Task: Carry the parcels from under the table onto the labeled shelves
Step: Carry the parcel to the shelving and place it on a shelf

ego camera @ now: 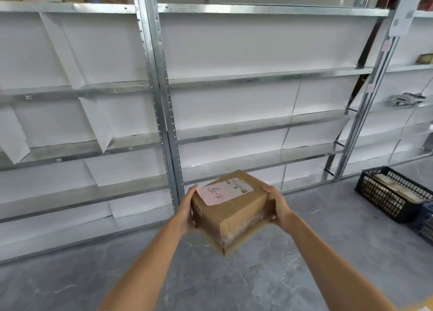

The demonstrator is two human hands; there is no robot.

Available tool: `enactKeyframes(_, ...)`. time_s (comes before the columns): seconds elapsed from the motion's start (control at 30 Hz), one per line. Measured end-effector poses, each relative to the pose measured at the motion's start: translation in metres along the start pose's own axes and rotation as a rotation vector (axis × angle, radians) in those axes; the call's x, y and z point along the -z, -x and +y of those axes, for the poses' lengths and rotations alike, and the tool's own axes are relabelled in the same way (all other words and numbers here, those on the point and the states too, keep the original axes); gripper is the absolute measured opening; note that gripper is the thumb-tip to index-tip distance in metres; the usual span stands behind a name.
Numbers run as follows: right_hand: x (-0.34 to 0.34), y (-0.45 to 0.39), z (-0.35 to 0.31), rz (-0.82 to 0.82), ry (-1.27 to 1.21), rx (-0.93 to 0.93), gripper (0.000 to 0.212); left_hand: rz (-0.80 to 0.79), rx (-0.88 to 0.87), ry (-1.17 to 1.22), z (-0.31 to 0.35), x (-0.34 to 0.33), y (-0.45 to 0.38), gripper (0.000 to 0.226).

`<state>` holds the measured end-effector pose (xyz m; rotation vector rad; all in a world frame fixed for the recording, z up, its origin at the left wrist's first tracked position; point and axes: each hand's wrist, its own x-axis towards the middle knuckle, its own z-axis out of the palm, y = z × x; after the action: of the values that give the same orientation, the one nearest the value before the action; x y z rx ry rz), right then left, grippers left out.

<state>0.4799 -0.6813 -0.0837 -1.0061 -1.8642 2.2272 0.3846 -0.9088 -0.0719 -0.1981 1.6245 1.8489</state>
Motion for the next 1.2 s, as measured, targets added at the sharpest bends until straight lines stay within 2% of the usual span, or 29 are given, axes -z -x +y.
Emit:
enactKeyframes(0.1,0.011,-0.035,-0.034,0.020,-0.029,0.036,0.098,-0.087,0.018,-0.098,0.029,-0.016,-0.035,0.057)
enactKeyframes(0.23,0.028,-0.084,-0.062,0.136,-0.050,0.087,0.061,-0.162,0.060,-0.127,0.056,-0.050,-0.080,0.036)
enactKeyframes(0.3,0.038,-0.107,-0.073,0.200,-0.075,0.122,0.055,-0.179,0.049,-0.132,0.063,-0.077,-0.105,0.032)
enactKeyframes(0.43,0.052,-0.139,-0.093,0.179,-0.104,0.090,0.055,-0.211,0.074,-0.101,0.070,-0.139,-0.160,0.041)
enactKeyframes(0.53,0.067,-0.166,-0.104,0.149,-0.075,0.133,0.051,-0.276,0.094,-0.085,0.080,-0.189,-0.210,0.050)
enactKeyframes(0.6,0.084,-0.182,-0.112,0.190,-0.068,0.145,0.049,-0.355,0.133,-0.153,0.089,-0.219,-0.235,0.050)
enactKeyframes(0.7,0.121,-0.205,-0.132,0.268,-0.093,0.161,0.043,-0.435,0.090,-0.306,0.109,-0.259,-0.267,0.037)
enactKeyframes(0.77,0.146,-0.218,-0.145,0.308,-0.093,0.165,0.038,-0.497,0.069,-0.420,0.124,-0.285,-0.289,0.038)
enactKeyframes(0.9,0.192,-0.246,-0.163,0.403,-0.106,0.136,0.055,-0.621,0.100,-0.500,0.142,-0.355,-0.334,0.054)
enactKeyframes(1.03,0.242,-0.277,-0.177,0.491,-0.198,0.164,0.062,-0.718,0.047,-0.536,0.152,-0.429,-0.364,0.042)
enactKeyframes(1.2,0.327,-0.330,-0.211,0.557,-0.255,0.172,0.053,-0.801,0.017,-0.578,0.162,-0.530,-0.406,0.043)
